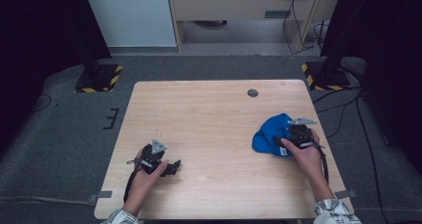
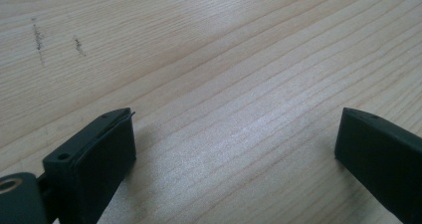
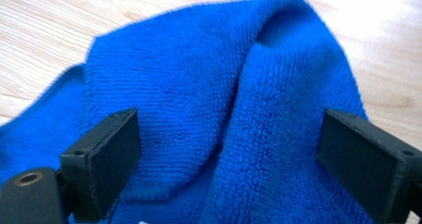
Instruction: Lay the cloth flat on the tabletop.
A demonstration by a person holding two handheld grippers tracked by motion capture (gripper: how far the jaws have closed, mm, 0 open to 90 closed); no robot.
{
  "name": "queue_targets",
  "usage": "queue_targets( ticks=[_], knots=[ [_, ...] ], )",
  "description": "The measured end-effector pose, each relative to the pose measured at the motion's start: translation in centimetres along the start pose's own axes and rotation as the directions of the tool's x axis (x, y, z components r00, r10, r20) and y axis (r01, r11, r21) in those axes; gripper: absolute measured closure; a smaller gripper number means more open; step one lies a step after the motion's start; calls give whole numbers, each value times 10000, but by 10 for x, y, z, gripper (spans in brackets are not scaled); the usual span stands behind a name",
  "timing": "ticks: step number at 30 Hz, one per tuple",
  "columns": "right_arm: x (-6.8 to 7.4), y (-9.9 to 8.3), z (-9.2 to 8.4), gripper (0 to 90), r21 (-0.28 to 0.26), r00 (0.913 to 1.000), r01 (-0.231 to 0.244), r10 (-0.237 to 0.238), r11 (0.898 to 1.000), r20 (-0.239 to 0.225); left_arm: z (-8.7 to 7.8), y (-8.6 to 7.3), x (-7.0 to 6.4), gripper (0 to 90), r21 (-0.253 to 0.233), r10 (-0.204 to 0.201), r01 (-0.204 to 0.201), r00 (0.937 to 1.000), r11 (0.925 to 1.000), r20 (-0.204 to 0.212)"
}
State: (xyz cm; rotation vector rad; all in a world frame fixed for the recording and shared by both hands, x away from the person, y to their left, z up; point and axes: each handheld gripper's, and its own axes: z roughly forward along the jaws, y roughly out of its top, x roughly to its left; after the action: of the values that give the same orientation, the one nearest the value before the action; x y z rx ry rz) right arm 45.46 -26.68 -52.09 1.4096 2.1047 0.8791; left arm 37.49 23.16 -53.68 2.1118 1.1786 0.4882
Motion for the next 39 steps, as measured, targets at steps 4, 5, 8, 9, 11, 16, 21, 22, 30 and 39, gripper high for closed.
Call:
queue_targets(
  ticks=[4,5,8,9,11,16,21,22,30,39],
  knots=[
    [-3,-5,7,123,286,9998,-185,187,9994,-70,0,0,0,20,12,30,-30,10000,10000,10],
    [-4,-6,7,128,250,9994,-303,307,9992,-134,0,0,0,20,12,31,-31,10000,10000,12],
    [-5,-7,6,205,278,9996,-260,264,9993,-135,0,0,0,20,12,30,-30,10000,10000,16],
    [-5,-7,6,239,288,9998,-130,135,9995,-166,0,0,0,20,13,34,-34,10000,10000,16],
    [-5,-8,3,364,213,9996,19,-13,9998,-285,0,0,0,20,10,33,-33,10000,10000,18],
    [-10,-12,-1,650,-114,9994,117,-121,9999,-339,0,0,-1,20,6,71,-71,10000,10000,48],
    [-13,-14,-3,754,-474,9983,-248,222,9986,-531,0,0,-1,20,5,76,-76,9999,10000,69],
    [-13,-14,-4,758,-560,9977,-374,341,9977,-592,0,0,-1,20,3,69,-69,10000,10000,68],
    [1,0,-19,764,-1341,9878,-771,574,9880,-1447,0,1,-2,58,-69,83,-83,9999,9999,70],
    [35,16,-28,764,-1927,9727,-689,231,9788,-2309,0,2,-2,59,-63,86,-86,9999,9999,87]
  ],
)
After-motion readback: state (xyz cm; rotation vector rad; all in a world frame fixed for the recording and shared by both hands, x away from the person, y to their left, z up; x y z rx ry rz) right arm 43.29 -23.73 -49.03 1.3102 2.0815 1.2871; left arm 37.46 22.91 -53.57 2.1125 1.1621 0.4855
